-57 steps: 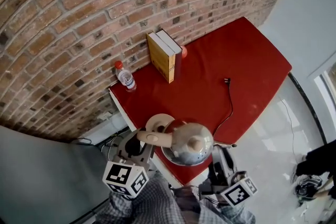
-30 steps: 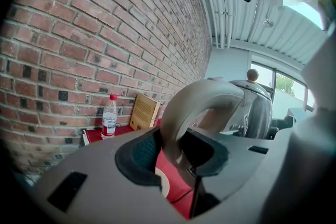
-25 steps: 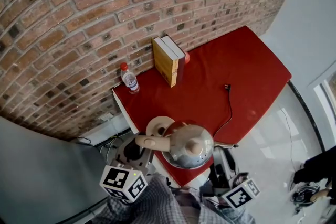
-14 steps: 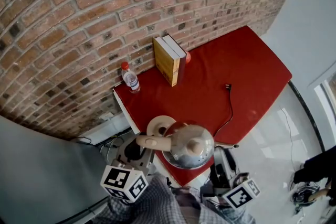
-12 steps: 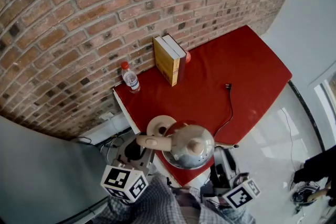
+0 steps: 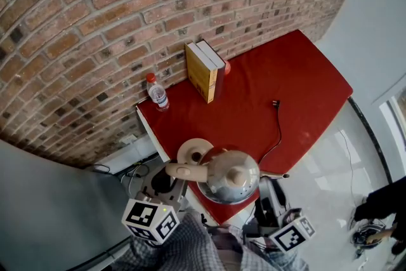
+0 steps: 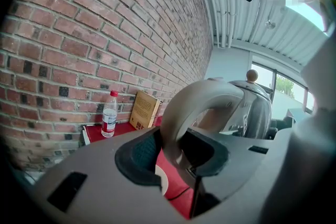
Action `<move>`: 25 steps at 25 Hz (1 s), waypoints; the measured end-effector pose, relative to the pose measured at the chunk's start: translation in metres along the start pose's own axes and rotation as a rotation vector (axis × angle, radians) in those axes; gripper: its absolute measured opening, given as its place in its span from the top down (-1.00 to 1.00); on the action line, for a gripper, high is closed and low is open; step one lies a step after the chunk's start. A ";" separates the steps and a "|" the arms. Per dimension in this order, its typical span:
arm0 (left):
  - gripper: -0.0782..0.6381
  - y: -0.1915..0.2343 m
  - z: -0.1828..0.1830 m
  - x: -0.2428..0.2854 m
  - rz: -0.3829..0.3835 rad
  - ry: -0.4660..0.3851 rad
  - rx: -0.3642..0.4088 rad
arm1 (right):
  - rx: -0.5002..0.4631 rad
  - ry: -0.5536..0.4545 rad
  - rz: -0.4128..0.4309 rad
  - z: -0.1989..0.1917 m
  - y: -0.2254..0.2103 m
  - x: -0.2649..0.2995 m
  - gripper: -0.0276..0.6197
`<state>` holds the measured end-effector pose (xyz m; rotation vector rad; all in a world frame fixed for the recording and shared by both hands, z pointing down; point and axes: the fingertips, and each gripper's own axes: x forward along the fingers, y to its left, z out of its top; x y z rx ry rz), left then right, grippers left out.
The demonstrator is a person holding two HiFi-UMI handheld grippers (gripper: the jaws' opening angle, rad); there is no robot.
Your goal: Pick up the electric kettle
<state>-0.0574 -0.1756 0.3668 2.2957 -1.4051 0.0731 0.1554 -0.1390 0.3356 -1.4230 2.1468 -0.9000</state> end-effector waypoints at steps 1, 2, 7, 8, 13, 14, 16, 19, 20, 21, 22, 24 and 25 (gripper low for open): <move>0.43 0.000 0.000 0.000 0.000 0.000 0.000 | 0.000 0.000 0.000 0.000 0.000 0.000 0.48; 0.43 0.000 0.000 0.000 0.000 0.000 0.000 | 0.001 0.001 0.000 0.000 0.000 0.000 0.48; 0.43 0.000 0.000 0.000 0.001 0.003 0.002 | 0.005 0.002 -0.004 -0.001 0.000 0.000 0.48; 0.43 0.000 0.000 0.000 0.001 0.003 0.002 | 0.006 0.002 -0.004 0.000 0.000 0.000 0.48; 0.43 0.001 0.000 0.001 0.001 0.003 0.001 | 0.008 0.005 -0.008 -0.001 -0.001 0.001 0.48; 0.43 0.001 0.000 0.001 0.001 0.003 0.002 | 0.008 0.005 -0.007 -0.001 -0.002 0.001 0.48; 0.43 0.000 0.000 0.001 0.001 0.004 0.003 | 0.009 0.005 -0.007 -0.001 -0.002 0.001 0.48; 0.43 0.000 -0.001 0.001 0.002 0.007 0.002 | 0.009 0.008 -0.008 -0.001 -0.002 0.001 0.48; 0.43 0.000 -0.001 0.001 0.002 0.008 0.001 | 0.009 0.009 -0.009 -0.001 -0.002 0.001 0.48; 0.43 0.000 -0.001 0.001 0.002 0.009 0.001 | 0.009 0.011 -0.010 -0.001 -0.002 0.000 0.48; 0.43 -0.001 -0.001 0.001 0.002 0.009 0.001 | 0.010 0.013 -0.011 -0.001 -0.003 0.000 0.48; 0.43 -0.001 -0.001 0.001 0.003 0.011 0.000 | 0.011 0.014 -0.013 -0.001 -0.003 0.000 0.48; 0.43 -0.001 -0.002 0.001 0.003 0.012 0.000 | 0.011 0.015 -0.013 -0.001 -0.003 0.000 0.48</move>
